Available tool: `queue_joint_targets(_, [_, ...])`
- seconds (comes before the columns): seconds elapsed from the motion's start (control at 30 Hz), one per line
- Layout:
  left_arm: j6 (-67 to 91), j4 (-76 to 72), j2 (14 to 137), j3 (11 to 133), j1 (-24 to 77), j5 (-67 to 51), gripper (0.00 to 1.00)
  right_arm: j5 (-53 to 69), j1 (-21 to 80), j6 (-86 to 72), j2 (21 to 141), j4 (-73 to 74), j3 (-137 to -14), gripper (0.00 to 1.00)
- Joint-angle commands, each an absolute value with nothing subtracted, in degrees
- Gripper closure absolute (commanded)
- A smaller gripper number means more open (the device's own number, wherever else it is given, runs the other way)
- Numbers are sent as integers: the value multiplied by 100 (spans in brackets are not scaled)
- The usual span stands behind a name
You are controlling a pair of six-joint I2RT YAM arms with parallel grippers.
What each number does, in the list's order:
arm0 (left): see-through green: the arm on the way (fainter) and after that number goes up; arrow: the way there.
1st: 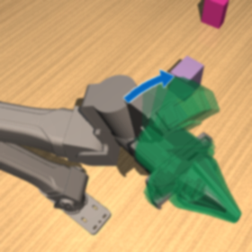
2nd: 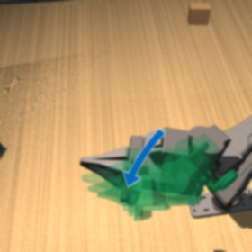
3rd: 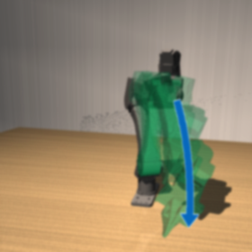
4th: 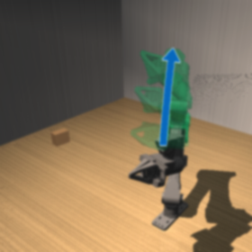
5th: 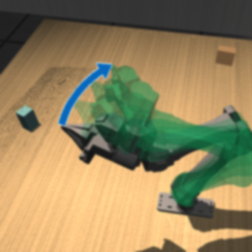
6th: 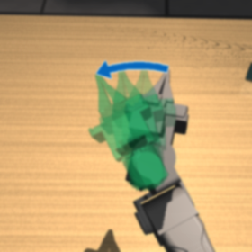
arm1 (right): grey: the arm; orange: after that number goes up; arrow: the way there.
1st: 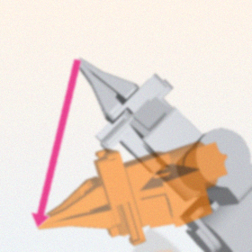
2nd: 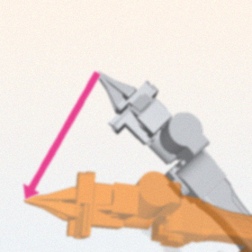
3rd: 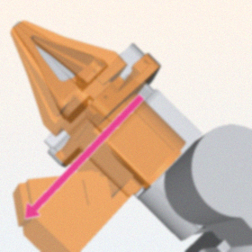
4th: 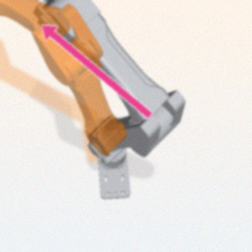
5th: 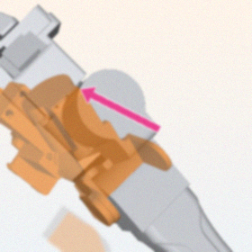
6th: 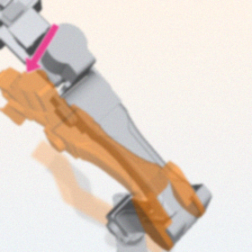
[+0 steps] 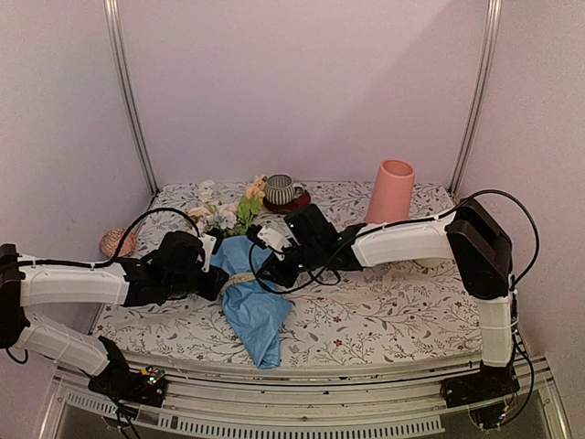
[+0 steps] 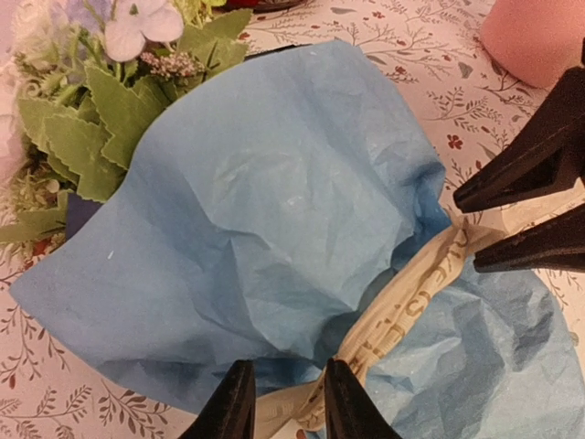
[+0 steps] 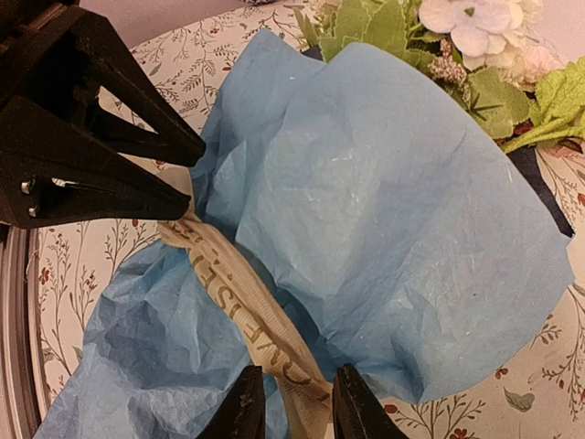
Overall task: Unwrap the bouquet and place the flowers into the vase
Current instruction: Untie the half-tied ribbon from the folded wrapping paper.
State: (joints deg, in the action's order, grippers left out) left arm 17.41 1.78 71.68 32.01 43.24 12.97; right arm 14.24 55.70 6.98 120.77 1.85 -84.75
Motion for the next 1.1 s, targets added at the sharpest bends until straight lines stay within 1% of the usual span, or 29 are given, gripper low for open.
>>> queue_joint_targets(0.0, [1736,272,7253,3362,4351,1406,72,1362,5636,879,12262,249,-8719,74])
queue_joint_targets(0.2, [1727,247,7344,3375,4348,1343,75,1289,5669,1012,12393,402,-8903,74])
queue_joint_targets(0.33, [1679,173,7316,3375,4342,1163,74,1287,5691,1087,12457,474,-9002,75])
queue_joint_targets(0.5, [1619,124,7218,3351,4342,1079,74,1271,5738,1186,12487,518,-9040,78])
queue_joint_targets(0.53, [1611,123,7208,3353,4342,1068,74,1252,5743,1186,12481,512,-9036,79])
queue_joint_targets(0.6, [1608,131,7199,3362,4346,1053,74,1242,5745,1174,12465,493,-9035,89])
queue_joint_targets(0.63, [1604,130,7191,3362,4347,1047,74,1233,5745,1156,12452,478,-9031,92])
queue_joint_targets(0.8, [1552,132,7157,3377,4347,973,73,1231,5744,1082,12156,87,-8654,93])
queue_joint_targets(0.9, [1502,124,7116,3388,4342,879,68,1252,5747,1055,11921,-202,-8363,92])
queue_joint_targets(1.0, [1517,114,7046,3375,4336,806,57,1304,5747,1046,11778,-346,-8187,92])
queue_joint_targets(1.07, [1496,71,7011,3375,4295,589,55,1309,5747,1054,11753,-354,-8157,91])
